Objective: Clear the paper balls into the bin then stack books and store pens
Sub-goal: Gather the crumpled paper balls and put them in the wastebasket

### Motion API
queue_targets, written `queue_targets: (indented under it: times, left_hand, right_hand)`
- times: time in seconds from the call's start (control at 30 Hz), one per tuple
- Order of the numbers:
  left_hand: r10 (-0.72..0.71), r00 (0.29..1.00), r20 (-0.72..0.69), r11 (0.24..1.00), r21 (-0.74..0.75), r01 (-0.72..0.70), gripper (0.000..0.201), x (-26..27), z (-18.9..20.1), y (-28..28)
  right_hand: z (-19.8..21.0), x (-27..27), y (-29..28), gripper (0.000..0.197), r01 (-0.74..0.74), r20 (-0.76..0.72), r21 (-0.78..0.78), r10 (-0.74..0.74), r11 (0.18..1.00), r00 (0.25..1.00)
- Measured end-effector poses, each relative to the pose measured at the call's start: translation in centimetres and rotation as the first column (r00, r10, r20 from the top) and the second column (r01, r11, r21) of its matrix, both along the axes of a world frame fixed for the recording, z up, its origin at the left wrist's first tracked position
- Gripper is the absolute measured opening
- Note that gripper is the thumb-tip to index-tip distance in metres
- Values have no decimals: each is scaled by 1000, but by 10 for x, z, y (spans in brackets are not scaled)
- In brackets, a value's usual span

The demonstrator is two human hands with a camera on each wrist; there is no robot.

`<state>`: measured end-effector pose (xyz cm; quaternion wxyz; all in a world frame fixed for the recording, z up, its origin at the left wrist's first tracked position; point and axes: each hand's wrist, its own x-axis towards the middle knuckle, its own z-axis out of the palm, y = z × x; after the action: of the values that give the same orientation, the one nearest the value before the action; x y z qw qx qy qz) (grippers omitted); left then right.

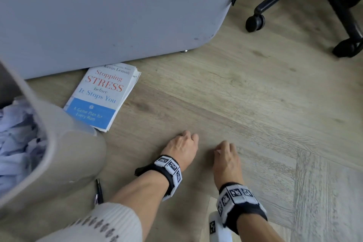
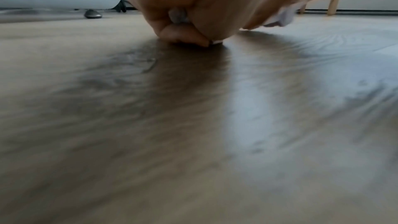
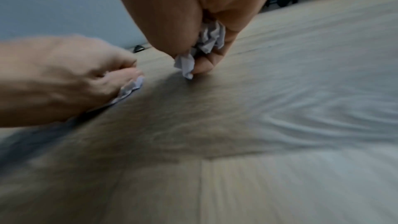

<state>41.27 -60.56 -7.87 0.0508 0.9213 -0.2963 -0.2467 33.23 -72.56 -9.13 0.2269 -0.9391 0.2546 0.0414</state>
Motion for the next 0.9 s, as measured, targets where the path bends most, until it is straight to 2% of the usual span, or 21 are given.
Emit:
queue_targets:
  times: [0.07,0.13,0.23,0.3,0.5,0.6,0.7,0.8,0.9]
  left_hand:
    - [70,997,-38,997,-21,-71,17,-7,6,10]
    - [194,978,-81,977,-69,-200,15,-19,15,19]
    - [370,914,-165,903,-166,-396,21,-38,41,33]
    - [418,888,-193,853,-252,-457,28,-47,65,43]
    - [299,941,-157,809,-481,-337,27,-68,153,74]
    - [230,971,-65,766,-603,-222,27,-78,201,104]
    - [226,973,52,693,-710,-123,24,-84,244,150]
    - [252,953,168,658,-751,-41,21,-89,275,202]
    - [280,930,237,696,-717,-27,22,-73,290,250]
  right_hand:
    - [12,-28,-2,8,39,14,3,-39,999,999]
    - [30,-56,-7,6,66,-10,-8,-66,998,998]
    - [68,-88,-5,6,144,-54,-6,-144,990,988]
    - [92,-107,3,5,166,-39,-33,-168,985,985]
    - [168,-145,42,2,359,45,-43,-357,932,933]
    - [203,-143,64,6,263,68,-137,-256,955,964]
    - [244,-122,97,8,138,178,-222,-99,965,979]
    - [281,-99,144,9,59,358,-222,26,973,933]
    - [300,-75,190,8,-12,526,-125,77,992,847]
